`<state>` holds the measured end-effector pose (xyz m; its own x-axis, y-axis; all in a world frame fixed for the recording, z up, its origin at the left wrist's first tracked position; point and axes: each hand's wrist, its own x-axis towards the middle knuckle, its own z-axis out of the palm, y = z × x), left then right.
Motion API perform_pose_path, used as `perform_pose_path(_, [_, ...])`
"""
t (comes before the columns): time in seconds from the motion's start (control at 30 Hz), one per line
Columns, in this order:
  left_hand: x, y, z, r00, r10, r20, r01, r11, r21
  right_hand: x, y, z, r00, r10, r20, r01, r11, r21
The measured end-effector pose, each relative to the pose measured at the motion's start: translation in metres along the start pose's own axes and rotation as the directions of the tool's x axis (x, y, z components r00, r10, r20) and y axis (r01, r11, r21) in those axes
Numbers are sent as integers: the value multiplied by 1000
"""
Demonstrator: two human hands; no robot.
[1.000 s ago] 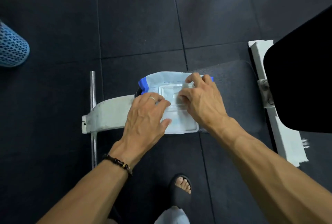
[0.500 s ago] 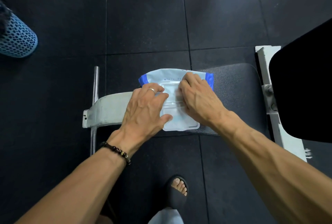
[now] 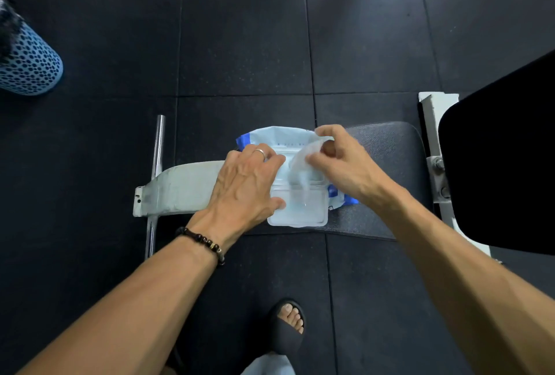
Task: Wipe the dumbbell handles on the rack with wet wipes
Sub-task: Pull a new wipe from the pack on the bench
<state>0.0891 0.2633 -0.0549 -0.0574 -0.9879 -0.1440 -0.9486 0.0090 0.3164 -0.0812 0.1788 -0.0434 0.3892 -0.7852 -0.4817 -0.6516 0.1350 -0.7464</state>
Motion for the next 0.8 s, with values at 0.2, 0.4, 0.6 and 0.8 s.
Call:
perform_pose_path(0.2, [0,0,0,999,-14,53,14,1000,12,0,-15,-3,997,-73,-1,72,994,-80])
perform_pose_path(0.4, [1,2,-7,993,-37,114,36,999,12,-13,-30,-14,985,-135,-110,126,988,-85])
perform_pose_path(0.6, [0,9,-23,966,-119,230,144,985,-92,-30,-56,-28,953,-241,-185,234,970,-60])
perform_pose_path(0.8, [-8,29,-62,912,-150,383,411,348,-843,-43,-85,-38,985,-173,2,173,985,12])
